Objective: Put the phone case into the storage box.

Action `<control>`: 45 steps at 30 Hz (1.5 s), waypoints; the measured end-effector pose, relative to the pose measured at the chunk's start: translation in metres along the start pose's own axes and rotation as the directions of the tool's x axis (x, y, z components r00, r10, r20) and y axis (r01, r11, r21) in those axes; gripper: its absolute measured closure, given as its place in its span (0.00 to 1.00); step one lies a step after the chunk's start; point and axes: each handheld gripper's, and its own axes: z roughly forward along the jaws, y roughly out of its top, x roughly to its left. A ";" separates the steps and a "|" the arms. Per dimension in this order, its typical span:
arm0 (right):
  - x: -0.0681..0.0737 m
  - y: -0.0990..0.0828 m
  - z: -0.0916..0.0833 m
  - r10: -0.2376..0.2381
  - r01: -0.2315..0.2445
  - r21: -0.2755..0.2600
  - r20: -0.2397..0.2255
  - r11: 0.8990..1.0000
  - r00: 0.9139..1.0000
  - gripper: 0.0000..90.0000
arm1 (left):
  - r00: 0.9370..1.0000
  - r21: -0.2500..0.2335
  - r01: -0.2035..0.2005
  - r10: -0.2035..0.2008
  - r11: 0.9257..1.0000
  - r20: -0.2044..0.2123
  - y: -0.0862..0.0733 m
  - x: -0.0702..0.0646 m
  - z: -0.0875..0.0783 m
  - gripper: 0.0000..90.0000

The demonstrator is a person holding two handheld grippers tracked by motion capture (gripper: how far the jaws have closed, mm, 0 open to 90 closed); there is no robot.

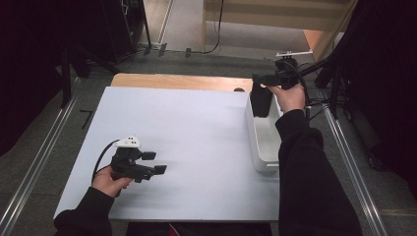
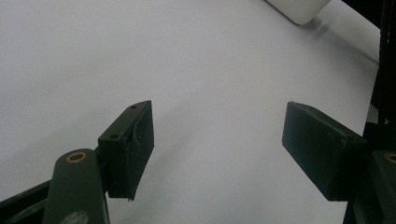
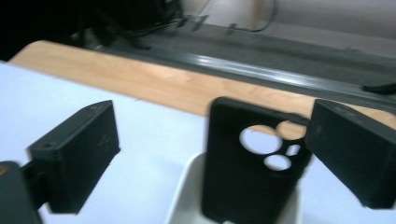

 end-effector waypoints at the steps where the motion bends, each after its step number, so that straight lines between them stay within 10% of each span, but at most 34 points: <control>1: 0.003 -0.001 -0.002 -0.012 0.012 -0.001 -0.023 1.000 1.000 0.09 | 1.000 -0.001 0.003 -0.003 1.000 -0.001 0.000 0.000 0.000 0.28; 23: 0.054 -0.034 -0.039 -0.107 0.130 0.056 -0.305 0.990 0.946 0.16 | 1.000 0.005 0.007 -0.007 1.000 -0.002 0.000 0.000 0.000 0.28; 45: 0.073 -0.082 -0.051 -0.155 0.187 0.044 -0.391 0.981 0.907 0.26 | 1.000 0.002 0.008 -0.008 1.000 0.002 0.000 0.001 -0.001 0.28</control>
